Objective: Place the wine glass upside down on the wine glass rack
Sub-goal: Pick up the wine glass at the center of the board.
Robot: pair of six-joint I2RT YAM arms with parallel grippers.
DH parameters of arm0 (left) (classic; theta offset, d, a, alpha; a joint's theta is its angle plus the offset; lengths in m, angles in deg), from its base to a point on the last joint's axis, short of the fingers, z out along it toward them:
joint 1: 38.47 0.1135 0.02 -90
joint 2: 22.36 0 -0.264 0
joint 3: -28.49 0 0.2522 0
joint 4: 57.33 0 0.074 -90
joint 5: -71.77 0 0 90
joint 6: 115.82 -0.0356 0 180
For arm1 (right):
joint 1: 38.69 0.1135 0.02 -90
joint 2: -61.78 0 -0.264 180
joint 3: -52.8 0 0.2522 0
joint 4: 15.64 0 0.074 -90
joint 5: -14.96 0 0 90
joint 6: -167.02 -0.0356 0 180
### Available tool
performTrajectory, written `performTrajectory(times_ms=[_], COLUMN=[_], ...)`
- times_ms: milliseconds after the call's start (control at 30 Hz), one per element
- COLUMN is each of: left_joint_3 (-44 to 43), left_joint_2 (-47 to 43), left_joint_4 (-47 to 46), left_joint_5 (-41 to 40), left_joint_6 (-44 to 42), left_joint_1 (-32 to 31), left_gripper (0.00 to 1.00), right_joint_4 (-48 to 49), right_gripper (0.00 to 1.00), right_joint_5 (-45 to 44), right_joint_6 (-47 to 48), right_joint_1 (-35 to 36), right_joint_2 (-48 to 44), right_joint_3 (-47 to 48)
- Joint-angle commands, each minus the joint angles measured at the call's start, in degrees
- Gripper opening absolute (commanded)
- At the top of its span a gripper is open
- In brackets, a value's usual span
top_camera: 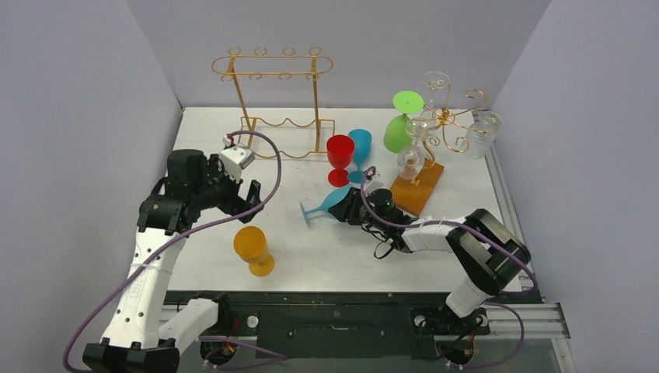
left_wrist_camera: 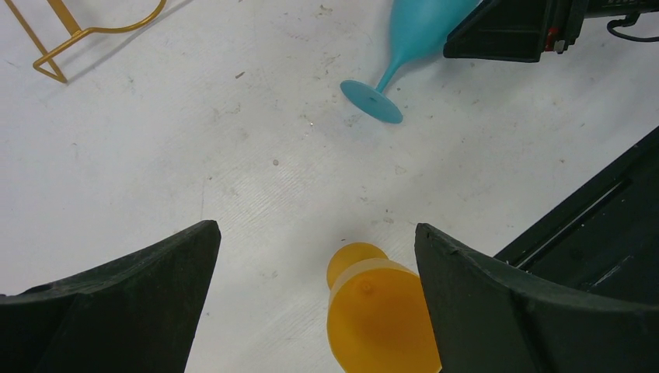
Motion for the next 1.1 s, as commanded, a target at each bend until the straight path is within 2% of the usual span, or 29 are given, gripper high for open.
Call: performTrajectory(times_ms=[0,133,233,467,667,867,1067], left_joint_3=[0.38,1.55,1.47,-0.19,-0.48,-0.74,-1.43], left_joint_2=[-1.15,-0.87,-0.56,-0.17,-0.04,0.13,0.01], left_joint_4=[-1.57,-2.29,-2.55,-1.31,-0.73,-0.25,0.66], left_joint_5=[0.04,-0.57,-0.67,-0.63,-0.85,-1.17,-1.61], left_joint_6=[-0.82,-0.63,-0.54,-1.12,-1.85,-2.02,-2.56], left_joint_1=[-0.81,-2.16,-2.37,-2.65,-2.76,-3.09,-3.33], left_gripper=[0.94,0.94,0.94,0.94,0.95,0.95,0.95], right_joint_4=[-4.80,-14.95,-19.47,-18.57,-11.50,4.18,14.02], right_gripper=[0.37,0.49,0.56,0.64,0.65,0.66,0.67], right_joint_5=[-3.75,-11.39,-14.29,-10.71,-9.10,-4.32,-1.42], right_joint_6=[4.87,10.43,13.90,17.76,17.14,12.54,7.67], right_joint_1=[0.07,-0.07,-0.86,-4.39,-5.18,-5.67,-3.97], right_joint_2=[-8.89,-19.53,-23.41,-18.66,-13.95,-7.53,-0.99], right_joint_3=[-0.49,-2.08,-1.70,0.17,-1.34,-4.67,-5.87])
